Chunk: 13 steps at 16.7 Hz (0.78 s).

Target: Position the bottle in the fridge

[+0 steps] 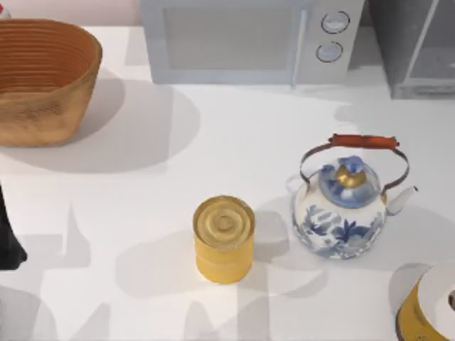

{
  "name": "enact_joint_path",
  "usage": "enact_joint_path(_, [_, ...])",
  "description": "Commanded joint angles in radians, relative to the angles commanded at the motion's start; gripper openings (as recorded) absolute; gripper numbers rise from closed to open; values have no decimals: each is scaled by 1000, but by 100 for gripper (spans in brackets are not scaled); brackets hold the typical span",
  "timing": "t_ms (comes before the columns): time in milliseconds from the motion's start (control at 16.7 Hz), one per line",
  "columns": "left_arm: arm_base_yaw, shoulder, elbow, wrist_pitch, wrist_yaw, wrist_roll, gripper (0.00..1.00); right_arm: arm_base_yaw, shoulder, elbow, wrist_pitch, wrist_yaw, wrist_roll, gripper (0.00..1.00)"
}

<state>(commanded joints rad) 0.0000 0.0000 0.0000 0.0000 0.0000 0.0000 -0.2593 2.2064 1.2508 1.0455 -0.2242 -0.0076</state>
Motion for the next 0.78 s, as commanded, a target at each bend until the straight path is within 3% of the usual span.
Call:
enact_joint_path(420, [0, 0, 0, 0, 0, 0, 100, 29, 146, 210, -141, 20, 14, 1])
enact_joint_path(780, [0, 0, 0, 0, 0, 0, 100, 34, 170, 235, -166, 22, 20, 1])
